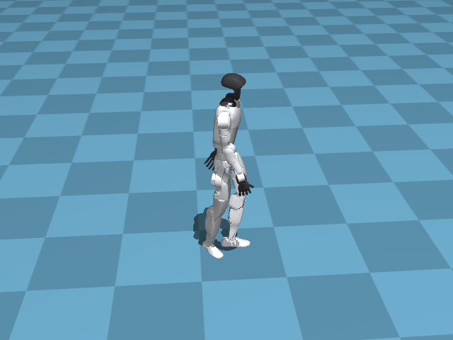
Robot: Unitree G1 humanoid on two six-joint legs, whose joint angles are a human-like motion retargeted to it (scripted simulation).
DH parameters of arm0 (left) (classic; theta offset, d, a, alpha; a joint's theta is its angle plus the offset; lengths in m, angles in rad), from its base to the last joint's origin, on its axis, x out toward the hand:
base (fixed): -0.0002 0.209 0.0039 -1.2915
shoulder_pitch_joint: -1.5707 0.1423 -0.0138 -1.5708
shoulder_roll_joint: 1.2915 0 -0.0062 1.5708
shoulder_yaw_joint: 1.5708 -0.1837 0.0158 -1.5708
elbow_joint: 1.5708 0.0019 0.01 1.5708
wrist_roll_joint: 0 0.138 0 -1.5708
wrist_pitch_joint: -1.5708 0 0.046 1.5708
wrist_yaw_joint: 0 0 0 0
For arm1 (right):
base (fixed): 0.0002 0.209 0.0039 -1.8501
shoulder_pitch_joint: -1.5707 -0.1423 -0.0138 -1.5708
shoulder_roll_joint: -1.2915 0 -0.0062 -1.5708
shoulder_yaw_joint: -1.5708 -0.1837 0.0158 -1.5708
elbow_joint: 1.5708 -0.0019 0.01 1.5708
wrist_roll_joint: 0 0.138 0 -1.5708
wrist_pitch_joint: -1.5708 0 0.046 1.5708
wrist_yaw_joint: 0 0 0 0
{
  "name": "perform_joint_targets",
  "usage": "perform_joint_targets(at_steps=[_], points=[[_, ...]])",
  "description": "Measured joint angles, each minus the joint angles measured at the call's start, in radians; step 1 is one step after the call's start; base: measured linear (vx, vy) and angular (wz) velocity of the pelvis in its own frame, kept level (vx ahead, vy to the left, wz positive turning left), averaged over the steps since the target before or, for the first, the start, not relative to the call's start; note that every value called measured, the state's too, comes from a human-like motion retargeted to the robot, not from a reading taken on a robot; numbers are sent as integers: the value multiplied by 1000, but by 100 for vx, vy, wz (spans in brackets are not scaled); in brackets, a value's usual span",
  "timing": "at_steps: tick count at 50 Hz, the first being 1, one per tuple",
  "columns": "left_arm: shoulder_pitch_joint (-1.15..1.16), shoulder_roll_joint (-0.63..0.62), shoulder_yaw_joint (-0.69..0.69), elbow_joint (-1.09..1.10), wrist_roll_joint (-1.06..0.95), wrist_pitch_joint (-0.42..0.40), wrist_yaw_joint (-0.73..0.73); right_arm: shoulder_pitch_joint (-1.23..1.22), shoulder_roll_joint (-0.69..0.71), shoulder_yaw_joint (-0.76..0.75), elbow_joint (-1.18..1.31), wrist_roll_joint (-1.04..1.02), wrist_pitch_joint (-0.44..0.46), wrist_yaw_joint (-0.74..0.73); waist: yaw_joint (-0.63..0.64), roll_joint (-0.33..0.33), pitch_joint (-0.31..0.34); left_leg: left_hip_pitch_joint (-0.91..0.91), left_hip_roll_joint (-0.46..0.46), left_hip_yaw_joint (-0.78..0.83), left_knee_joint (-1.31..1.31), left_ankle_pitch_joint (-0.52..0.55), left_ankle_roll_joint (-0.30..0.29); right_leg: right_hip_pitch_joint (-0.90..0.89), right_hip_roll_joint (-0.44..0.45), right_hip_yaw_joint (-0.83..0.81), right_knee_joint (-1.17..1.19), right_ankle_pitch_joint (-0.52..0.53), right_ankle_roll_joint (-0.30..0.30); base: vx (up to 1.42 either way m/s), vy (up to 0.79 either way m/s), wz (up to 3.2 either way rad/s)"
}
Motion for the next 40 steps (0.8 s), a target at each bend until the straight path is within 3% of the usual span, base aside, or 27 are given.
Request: perform_joint_targets(at_steps=[4, 10, 15, 17, 20, 27, 30, 33, 37, 40], points=[[-1, 1, -1, 18, 34, 25, -41, 46, -15, 27, 84, -103, 2, -46, -19, -3, -8, 7, -6, -14, 8, 18, 10, 46, -3, -78, -4, 24, 29, 22, 25, 75], [-16, 23, -42, -12, 58, 18, -32, 130, -74, 62, 258, -248, 43, -169, 13, -12, -35, 57, -47, -57, -32, 14, 98, 90, -62, -166, 73, 86, 60, 29, 20, 11], [-68, 25, -50, -46, -44, 17, 77, 181, -104, 69, 349, -301, 70, -200, -56, 57, -14, 128, 7, -142, -71, 13, 115, 23, -65, -138, 341, 194, -78, 30, 17, 30], [-98, 34, -63, -50, -96, 15, 99, 205, -110, 61, 352, -284, 62, -184, -101, 74, -6, 150, 17, -170, -89, 13, 120, -42, -69, -106, 461, 174, 5, 29, 10, 45], [-152, 57, -80, -67, -114, 19, 89, 238, -112, 28, 350, -245, 51, -171, -164, 56, 3, 191, -6, -190, -138, 22, 127, -229, -31, 97, 606, 142, 120, 24, 6, 36], [-242, 123, -152, -145, -74, 0, 106, 294, -122, -5, 366, -203, 52, -134, -248, 20, 19, 280, -39, -194, -176, -13, 148, -383, -17, -19, 414, 85, -50, 36, 1, 0], [-273, 137, -167, -178, -73, -9, 113, 303, -128, -18, 382, -217, 63, -121, -255, -19, 36, 348, -65, -177, -181, -43, 148, -438, 31, 84, 278, 49, -64, 47, -9, -22], [-279, 132, -174, -207, -92, -31, 108, 311, -138, -31, 401, -219, 74, -116, -234, -28, 42, 416, -64, -127, -179, -80, 148, -460, 78, 168, 216, 69, -171, 62, -8, -54], [-253, 110, -179, -220, -97, -73, 94, 311, -152, -59, 419, -209, 88, -114, -226, -25, 42, 487, -40, -73, -114, -124, 148, -419, 105, 204, 267, 124, -225, 80, -16, -28], [-217, 84, -168, -202, -68, -73, 89, 296, -161, -77, 428, -185, 94, -111, -226, -27, 49, 513, -19, -43, 11, -60, 148, -399, 125, 326, 339, 97, -241, 84, -19, -25]])
